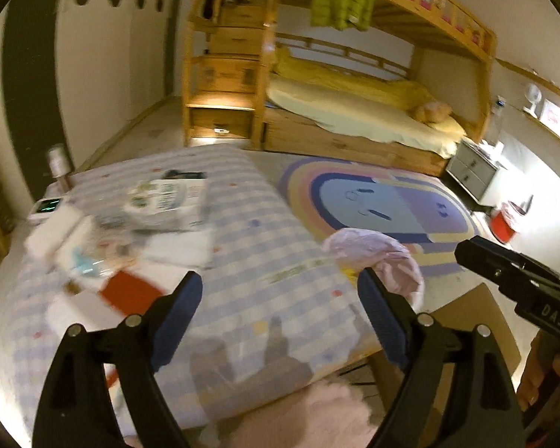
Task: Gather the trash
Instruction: 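Move both grippers back to the table and grasp the white plastic bag with the right gripper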
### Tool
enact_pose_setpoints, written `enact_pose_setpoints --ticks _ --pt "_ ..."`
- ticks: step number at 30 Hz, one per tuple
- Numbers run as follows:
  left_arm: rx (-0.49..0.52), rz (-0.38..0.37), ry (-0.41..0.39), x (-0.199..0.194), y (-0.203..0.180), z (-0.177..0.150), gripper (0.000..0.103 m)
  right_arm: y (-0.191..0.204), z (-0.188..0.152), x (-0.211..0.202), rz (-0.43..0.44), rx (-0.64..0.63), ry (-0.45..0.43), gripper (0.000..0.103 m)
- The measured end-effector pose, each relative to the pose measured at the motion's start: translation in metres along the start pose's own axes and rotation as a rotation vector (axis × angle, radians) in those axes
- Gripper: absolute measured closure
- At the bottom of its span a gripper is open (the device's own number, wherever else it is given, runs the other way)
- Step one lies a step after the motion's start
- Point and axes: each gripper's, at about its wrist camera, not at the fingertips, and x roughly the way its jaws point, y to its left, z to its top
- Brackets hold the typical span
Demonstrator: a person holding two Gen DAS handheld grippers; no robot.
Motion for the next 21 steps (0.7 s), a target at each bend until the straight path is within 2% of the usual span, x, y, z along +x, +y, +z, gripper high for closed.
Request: enact_pose_setpoints --ticks 9,11,21 --pt "-0.11 0.195 -0.033 -0.045 0.08 -0.027 0.018 0.078 -0.002 0.024 0.111 -0.142 0.063 0.05" --pt "-0.13 0.244 -0.024 -0.049 0.098 -0.036 0.018 0.096 -0.005 0.032 0.139 -0.18 0.08 0.05" --pt "-0.267 0.389 0.022 -0.062 0.17 -0.076 0.018 0.169 -0.024 0.078 0.247 -0.348 0.167 0.051"
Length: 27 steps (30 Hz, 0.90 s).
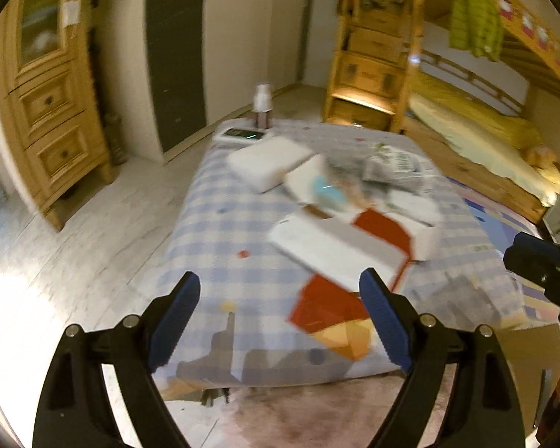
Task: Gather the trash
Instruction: 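Move both grippers back to the table and grasp the white plastic bag with the right gripper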
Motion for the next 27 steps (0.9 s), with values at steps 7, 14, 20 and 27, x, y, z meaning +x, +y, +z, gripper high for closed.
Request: enact_pose_setpoints --ticks 7,14,20,27 --pt "-0.012 0.061 0.011 0.012 0.022 -0.002 0.018 0.034 0.01 0.051 0.051 -0.135 0.079 0.055" --pt "-0.052 0.067 0.037 0.024 0.037 -0.003 0.018 0.052 0.013 0.096 0.093 -0.209 0.151 0.054" --pt "-0.066 0.069 0.048 0.029 0.044 -0.006 0.018 0.057 0.008 0.126 0.086 -0.248 0.253 0.054" --pt "-0.069 0.064 0.036 0.026 0.044 -0.005 0.018 0.066 0.002 0.123 0.079 -0.32 0.254 0.069"
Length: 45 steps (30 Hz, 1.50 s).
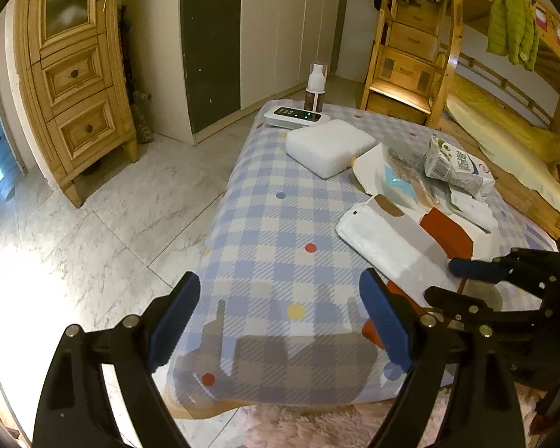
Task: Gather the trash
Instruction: 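Move both grippers back to the table and grasp the white plastic bag with the right gripper, then lift the white plastic bag with the right gripper while the left gripper grasps the red box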
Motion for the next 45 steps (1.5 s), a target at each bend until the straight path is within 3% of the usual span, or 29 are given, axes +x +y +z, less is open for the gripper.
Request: enact_pose_setpoints --ticks 4,6,10,14,19,27,33,41,45 --pt "0.006 -0.002 -0.011 -0.009 -0.003 -0.001 0.018 0.008 0.001 -0.001 0.008 -0.03 -0.004 0.095" --pt "0.011 -0.001 -0.019 -0.014 -0.004 -0.001 0.018 0.01 0.003 -0.003 0.03 -0.027 -0.023 0.098" --pt "0.033 -0.023 -0.027 -0.023 -0.011 -0.003 0.018 -0.008 0.006 -0.045 0.064 0.067 -0.174 0.099" --pt "0.077 -0.076 -0.018 -0.023 -0.026 -0.005 0.009 -0.034 -0.002 -0.096 -0.022 0.165 -0.282 0.099" --pt "0.165 -0.149 0.036 -0.009 -0.056 -0.013 0.007 -0.06 -0.025 -0.122 -0.081 0.249 -0.3 0.098" --pt "0.252 -0.193 0.085 0.019 -0.08 -0.016 0.007 -0.084 -0.056 -0.144 -0.151 0.332 -0.31 0.098" --pt "0.312 -0.22 0.11 0.04 -0.087 -0.018 0.007 -0.102 -0.07 -0.149 -0.158 0.387 -0.304 0.098" --pt "0.4 -0.235 0.109 0.037 -0.099 -0.025 0.007 -0.108 -0.075 -0.147 -0.158 0.413 -0.294 0.098" --pt "0.38 -0.25 0.11 0.037 -0.098 -0.024 0.007 -0.106 -0.076 -0.146 -0.159 0.412 -0.289 0.098"
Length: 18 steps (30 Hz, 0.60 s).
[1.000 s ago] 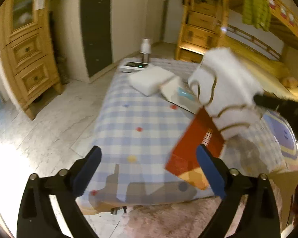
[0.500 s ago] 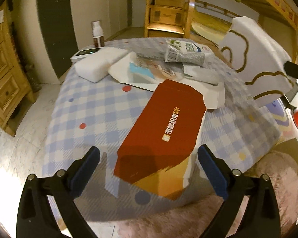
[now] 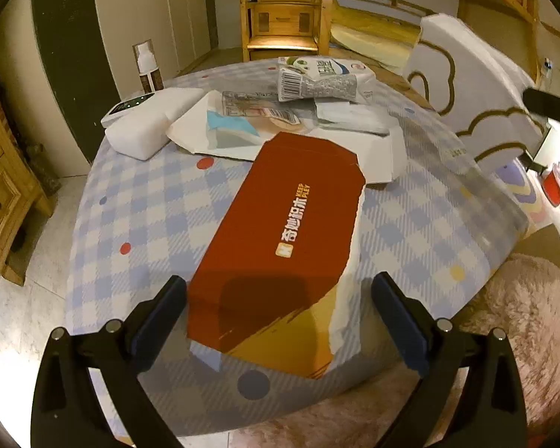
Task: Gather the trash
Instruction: 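Lift the white plastic bag with the right gripper while the left gripper grasps the red box, then drop the white bag into the bin with the right gripper while the left gripper carries the red box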
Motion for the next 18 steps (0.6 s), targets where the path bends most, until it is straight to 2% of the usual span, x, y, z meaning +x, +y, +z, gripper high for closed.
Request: enact_pose_setpoints --ticks 2,6,12,18 --pt "-0.013 -0.012 -0.007 -0.002 0.002 -0.001 0.008 0.0 -0.001 -0.001 0.0 0.0 0.002 0.098" --pt "-0.012 0.0 -0.026 -0.005 0.005 -0.001 0.023 -0.001 -0.001 -0.003 -0.001 0.002 0.001 0.098" --pt "-0.046 0.02 -0.035 -0.012 0.008 -0.002 0.026 -0.001 -0.005 -0.011 -0.007 0.006 -0.013 0.098" --pt "-0.108 0.009 -0.162 -0.066 0.004 0.006 0.026 -0.01 -0.006 -0.032 -0.029 0.018 -0.055 0.098"
